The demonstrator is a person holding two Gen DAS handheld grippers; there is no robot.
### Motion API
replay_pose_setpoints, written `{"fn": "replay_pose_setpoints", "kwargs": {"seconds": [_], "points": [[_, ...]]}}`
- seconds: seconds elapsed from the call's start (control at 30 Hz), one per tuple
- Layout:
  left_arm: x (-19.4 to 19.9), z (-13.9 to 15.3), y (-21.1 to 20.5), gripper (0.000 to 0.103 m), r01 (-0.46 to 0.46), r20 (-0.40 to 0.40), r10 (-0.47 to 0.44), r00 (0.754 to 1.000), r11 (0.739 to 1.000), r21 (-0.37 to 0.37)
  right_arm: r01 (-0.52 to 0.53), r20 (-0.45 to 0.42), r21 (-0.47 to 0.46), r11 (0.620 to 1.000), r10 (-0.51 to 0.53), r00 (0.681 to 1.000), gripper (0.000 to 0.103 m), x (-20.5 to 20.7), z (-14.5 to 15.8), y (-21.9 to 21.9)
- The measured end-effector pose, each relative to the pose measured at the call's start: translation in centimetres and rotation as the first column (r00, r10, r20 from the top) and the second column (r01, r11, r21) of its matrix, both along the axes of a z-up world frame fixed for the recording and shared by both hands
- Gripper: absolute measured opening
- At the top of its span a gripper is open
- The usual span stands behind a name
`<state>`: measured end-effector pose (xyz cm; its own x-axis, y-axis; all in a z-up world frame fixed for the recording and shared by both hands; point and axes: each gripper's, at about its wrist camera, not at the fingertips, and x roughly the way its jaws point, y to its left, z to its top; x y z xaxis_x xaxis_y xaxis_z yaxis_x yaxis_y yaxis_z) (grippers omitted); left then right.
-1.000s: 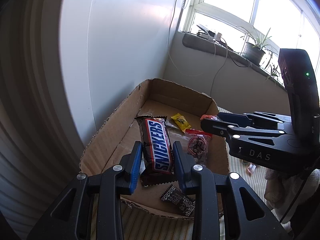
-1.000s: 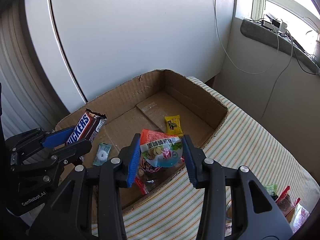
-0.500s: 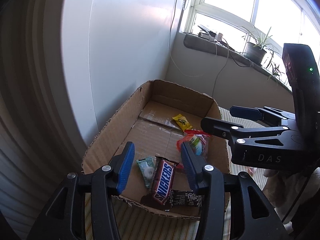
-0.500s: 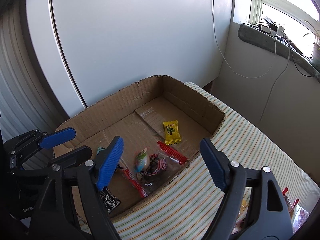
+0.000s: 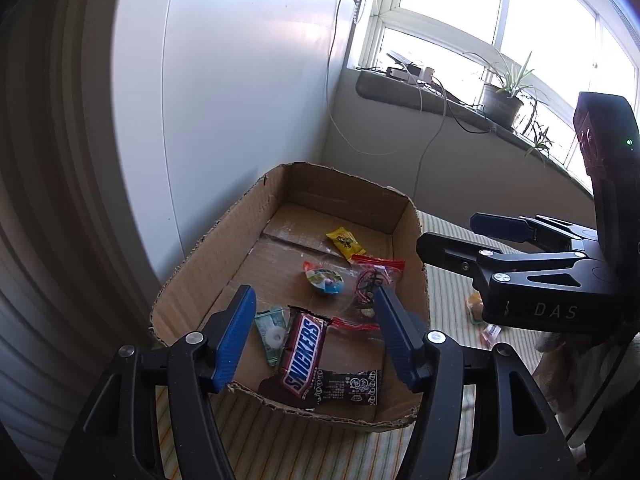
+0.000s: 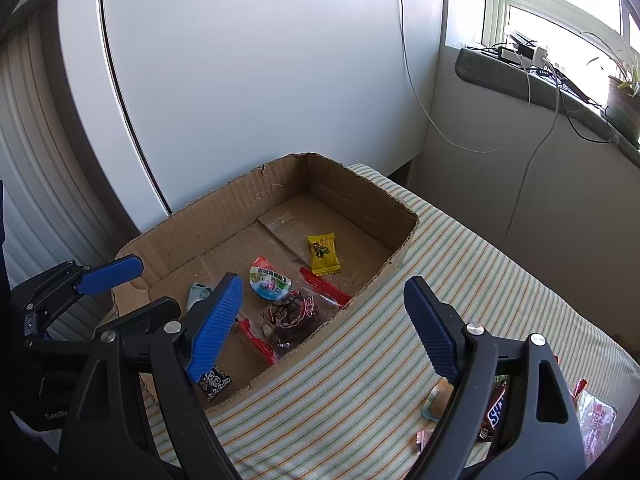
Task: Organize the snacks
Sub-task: 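Move the left tool to the pink packet while the right tool approaches the green candy bag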
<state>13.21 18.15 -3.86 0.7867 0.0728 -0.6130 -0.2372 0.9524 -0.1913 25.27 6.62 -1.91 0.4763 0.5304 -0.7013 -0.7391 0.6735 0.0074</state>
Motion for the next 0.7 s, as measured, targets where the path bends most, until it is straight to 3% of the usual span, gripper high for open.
{"fn": "replay_pose_setpoints", "kwargs": {"seconds": [0.37,0.7], "points": [[0.0,1.1,-3.5,0.061,0.068,0.023,-0.068,0.997,0.998,0.004,0.054,0.029,0.019,0.998,-0.055,0.998,0.085,-1.6,1.4,-6.2],[0.9,0.9,-7.6,0.061,0.161,0.013,-0.160,0.987,0.987,-0.007,0.202,0.037,0.035,0.979,-0.203,0.978,0.085,-2.1,2.0,-15.8]]}}
